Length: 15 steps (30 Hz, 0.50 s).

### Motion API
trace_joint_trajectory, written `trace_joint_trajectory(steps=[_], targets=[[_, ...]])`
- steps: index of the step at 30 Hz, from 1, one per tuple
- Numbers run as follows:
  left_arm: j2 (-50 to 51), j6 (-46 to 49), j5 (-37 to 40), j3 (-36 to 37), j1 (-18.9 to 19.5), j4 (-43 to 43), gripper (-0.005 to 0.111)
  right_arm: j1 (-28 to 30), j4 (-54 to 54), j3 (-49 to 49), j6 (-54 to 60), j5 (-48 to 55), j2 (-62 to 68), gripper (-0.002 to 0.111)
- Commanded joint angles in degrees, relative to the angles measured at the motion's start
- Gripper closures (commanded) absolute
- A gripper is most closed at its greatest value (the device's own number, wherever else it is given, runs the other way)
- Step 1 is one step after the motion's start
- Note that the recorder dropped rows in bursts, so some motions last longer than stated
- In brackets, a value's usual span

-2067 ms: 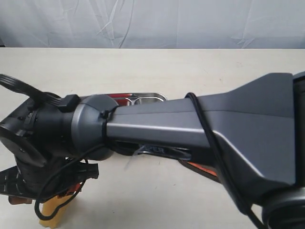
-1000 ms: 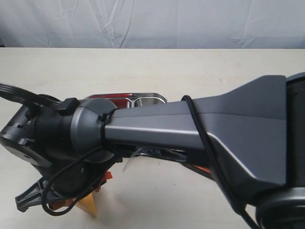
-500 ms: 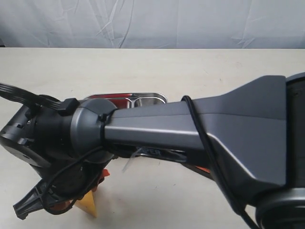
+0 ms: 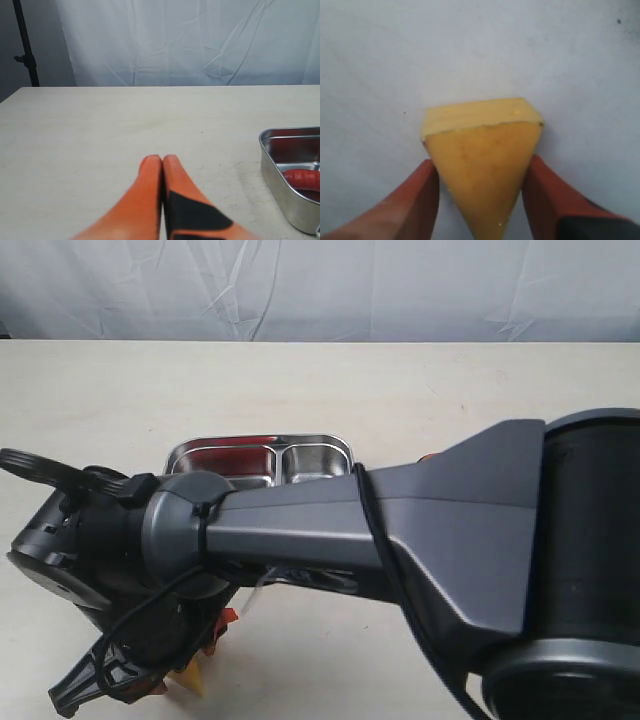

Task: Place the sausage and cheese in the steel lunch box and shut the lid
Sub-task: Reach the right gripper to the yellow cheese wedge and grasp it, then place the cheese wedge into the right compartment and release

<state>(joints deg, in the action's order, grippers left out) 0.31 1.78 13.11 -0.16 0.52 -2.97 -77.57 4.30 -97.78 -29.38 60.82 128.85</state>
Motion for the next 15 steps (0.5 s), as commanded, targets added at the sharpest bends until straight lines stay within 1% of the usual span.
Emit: trace_joint_trajectory(steps=[1,3,5,9,11,15], targets=[[-0.31,-0.04,-0.70,0.16,-0.15,-0.47,0.107,-0.15,0.56,0.01,0.56,-1.33,-0.01,0.060],[-0.31,-0.04,-0.70,0.16,-0.15,-0.47,0.107,-0.15,0.62,0.01,0.56,-0.97,-0.01,0.065],[-0.31,-0.04,-0.70,0.16,-0.15,-0.47,0.107,-0.15,0.71,0.01,0.56,-0.71,-0.01,0.076],[-0.31,-0.04,-0.70,0.16,-0.15,-0.47,0.107,-0.15,0.71,0.01,0.56,-0.58,-0.01,0.109],[-0.31,-0.04,-0.70,0.16,-0.15,-0.47,0.107,-0.15,0.71,0.01,0.71,-0.35,-0.12,0.108],[-0.31,-0.04,-0.70,0.16,-0.15,-0.47,0.107,-0.15,1.56,0.01,0.71,0.27,-2.25,0.108]])
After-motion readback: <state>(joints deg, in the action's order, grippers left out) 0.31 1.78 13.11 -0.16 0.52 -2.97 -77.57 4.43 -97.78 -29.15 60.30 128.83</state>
